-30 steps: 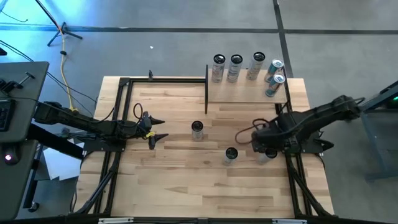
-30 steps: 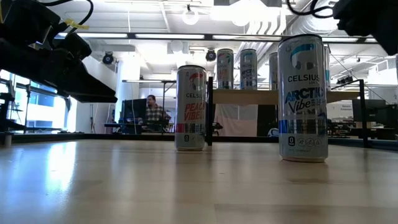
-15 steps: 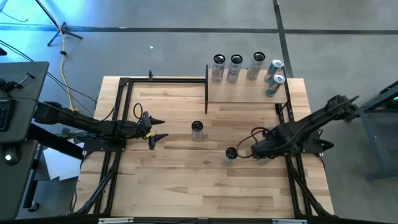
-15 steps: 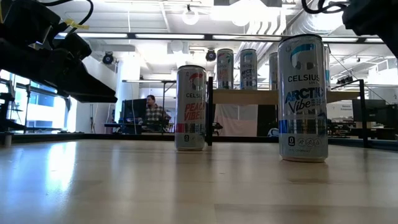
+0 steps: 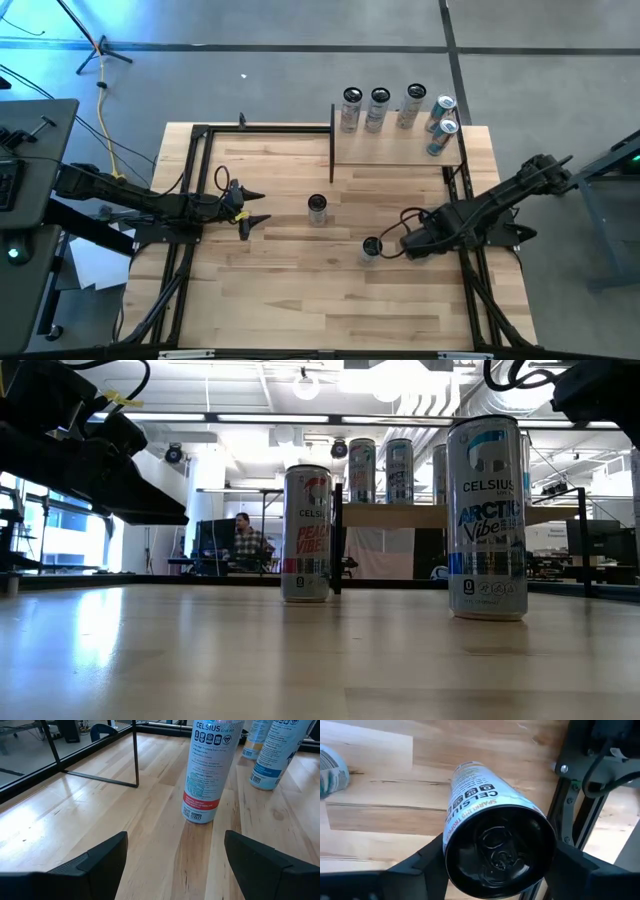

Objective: Place canned beverage on shelf
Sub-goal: Put the white yellow soda can on the shelf aligned with the white yellow soda can

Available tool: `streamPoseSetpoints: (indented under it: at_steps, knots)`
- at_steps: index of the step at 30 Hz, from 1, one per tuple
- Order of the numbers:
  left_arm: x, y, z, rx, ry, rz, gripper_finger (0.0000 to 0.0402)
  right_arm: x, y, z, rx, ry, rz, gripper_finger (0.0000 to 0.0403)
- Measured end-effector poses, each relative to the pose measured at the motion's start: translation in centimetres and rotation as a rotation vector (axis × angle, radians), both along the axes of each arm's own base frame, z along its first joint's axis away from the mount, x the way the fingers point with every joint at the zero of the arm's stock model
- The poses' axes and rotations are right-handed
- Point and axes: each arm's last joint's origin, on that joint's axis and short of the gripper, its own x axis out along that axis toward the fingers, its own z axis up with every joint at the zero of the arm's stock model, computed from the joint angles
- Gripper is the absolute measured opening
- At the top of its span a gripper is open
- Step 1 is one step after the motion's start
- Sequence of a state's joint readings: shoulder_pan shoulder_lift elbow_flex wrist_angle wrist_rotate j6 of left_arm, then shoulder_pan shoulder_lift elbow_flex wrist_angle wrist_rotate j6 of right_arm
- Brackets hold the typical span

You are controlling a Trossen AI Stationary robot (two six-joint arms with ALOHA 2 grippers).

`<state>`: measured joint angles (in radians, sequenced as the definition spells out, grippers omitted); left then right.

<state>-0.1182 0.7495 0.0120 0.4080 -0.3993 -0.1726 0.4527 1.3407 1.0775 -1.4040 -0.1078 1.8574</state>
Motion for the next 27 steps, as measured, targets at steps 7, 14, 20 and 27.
streamPoseSetpoints:
  at_steps: [7, 14, 20, 27]
  knots:
    - [0.0, 0.0, 0.0, 0.000, 0.000, 0.000, 0.0305, 0.0, -0.1, 0.0, -0.016, -0.012, 0.024, 0.0242]
    - [0.0, 0.0, 0.0, 0.000, 0.000, 0.000, 0.0305, 0.2, -0.9, 3.4, -0.057, -0.128, -0.003, 0.0242]
    - [0.0, 0.0, 0.0, 0.000, 0.000, 0.000, 0.0305, 0.5, -3.1, 8.2, -0.072, -0.217, -0.061, 0.0242]
    - [0.0, 0.0, 0.0, 0.000, 0.000, 0.000, 0.0305, 1.2, -6.4, 11.0, -0.077, -0.326, -0.087, 0.0242]
